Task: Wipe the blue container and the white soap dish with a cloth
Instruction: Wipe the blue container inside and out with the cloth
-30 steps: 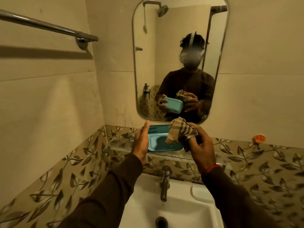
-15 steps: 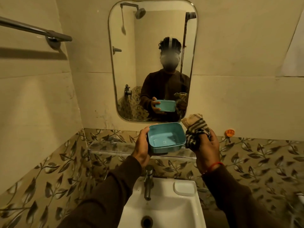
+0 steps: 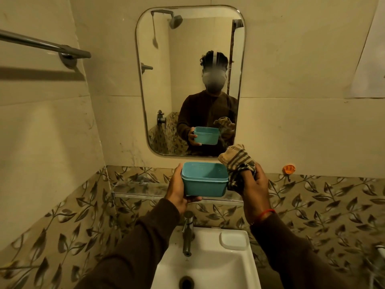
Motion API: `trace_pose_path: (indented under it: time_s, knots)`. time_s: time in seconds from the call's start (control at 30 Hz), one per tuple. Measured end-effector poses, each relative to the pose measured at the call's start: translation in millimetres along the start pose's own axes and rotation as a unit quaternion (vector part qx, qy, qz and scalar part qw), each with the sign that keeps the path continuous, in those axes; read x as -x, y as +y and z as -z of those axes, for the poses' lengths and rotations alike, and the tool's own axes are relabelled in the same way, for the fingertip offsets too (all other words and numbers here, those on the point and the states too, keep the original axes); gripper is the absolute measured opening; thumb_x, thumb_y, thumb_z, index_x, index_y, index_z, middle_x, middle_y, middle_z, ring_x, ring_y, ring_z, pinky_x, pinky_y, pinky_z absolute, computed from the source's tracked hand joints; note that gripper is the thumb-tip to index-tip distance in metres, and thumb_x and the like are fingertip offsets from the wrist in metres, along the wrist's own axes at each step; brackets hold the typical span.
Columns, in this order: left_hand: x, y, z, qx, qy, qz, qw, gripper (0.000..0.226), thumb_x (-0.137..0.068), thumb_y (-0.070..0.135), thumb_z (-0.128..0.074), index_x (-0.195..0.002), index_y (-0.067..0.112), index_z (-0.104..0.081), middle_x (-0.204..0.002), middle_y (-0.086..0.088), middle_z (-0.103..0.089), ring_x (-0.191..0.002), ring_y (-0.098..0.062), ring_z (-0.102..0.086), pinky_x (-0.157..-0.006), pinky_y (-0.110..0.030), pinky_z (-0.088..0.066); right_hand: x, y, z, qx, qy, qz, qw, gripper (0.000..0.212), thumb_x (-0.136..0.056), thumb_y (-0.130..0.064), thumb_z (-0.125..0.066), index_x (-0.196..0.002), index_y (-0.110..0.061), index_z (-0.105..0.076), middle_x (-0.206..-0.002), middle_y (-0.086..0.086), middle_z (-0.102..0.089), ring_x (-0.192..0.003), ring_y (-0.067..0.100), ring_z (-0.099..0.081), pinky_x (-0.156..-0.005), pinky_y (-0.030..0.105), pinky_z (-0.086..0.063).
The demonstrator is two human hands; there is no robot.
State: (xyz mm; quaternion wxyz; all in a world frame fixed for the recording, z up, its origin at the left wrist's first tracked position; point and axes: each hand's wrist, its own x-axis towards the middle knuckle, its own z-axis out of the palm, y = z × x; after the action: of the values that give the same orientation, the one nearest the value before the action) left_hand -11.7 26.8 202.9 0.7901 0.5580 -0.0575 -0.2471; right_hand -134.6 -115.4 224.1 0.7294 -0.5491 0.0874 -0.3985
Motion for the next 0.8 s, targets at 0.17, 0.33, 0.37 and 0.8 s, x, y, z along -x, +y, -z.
trace_pose_path:
  time_s: [0.17,0.33,0.37,0.8]
  knots:
    - [7,-3,4,0.080,-0.016,-0.021,0.996,0.072,-0.084,0.079,-0.047,-0.112,0.019,-0.075,-0.103,-0.015,-0.078,-0.085,-0.029,-0.071,-0.058,-0.027,-0.052,6,-4,-5,0.082,-0.069,0.016,0.994,0.026,-0.097,-0.022,-0.055,-0.121,-0.030,-0.061,-0.109,-0.001,-0.071,-0.099,0.019,-0.069,-0.067,0.031,-0.057]
    - [10,-14,2,0.133,-0.056,-0.147,0.979,0.066,-0.085,0.074,-0.049,-0.120,0.023,-0.073,-0.106,-0.014,-0.077,-0.086,-0.027,-0.074,-0.061,-0.034,-0.056,11,-8,-8,0.138,-0.128,0.049,0.981,0.029,-0.094,-0.014,-0.058,-0.110,-0.037,-0.065,-0.103,-0.013,-0.071,-0.098,0.011,-0.067,-0.077,0.031,-0.059]
    - [11,-14,0,0.127,-0.053,-0.157,0.978,0.068,-0.084,0.074,-0.049,-0.126,0.025,-0.069,-0.112,-0.014,-0.076,-0.096,-0.029,-0.074,-0.072,-0.041,-0.060,13,-7,-9,0.154,-0.150,0.056,0.975,0.030,-0.093,-0.013,-0.059,-0.110,-0.037,-0.065,-0.103,-0.013,-0.071,-0.098,0.011,-0.067,-0.080,0.033,-0.060]
    - [8,-18,-16,0.130,-0.182,0.038,0.974,0.083,-0.082,0.086,-0.040,-0.125,0.024,-0.072,-0.131,-0.021,-0.068,-0.117,-0.042,-0.066,-0.096,-0.059,-0.053,-8,-22,-26,0.617,-0.178,0.315,0.698,0.041,-0.091,-0.027,-0.061,-0.131,-0.023,-0.052,-0.120,0.004,-0.064,-0.108,0.024,-0.056,-0.091,0.037,-0.045]
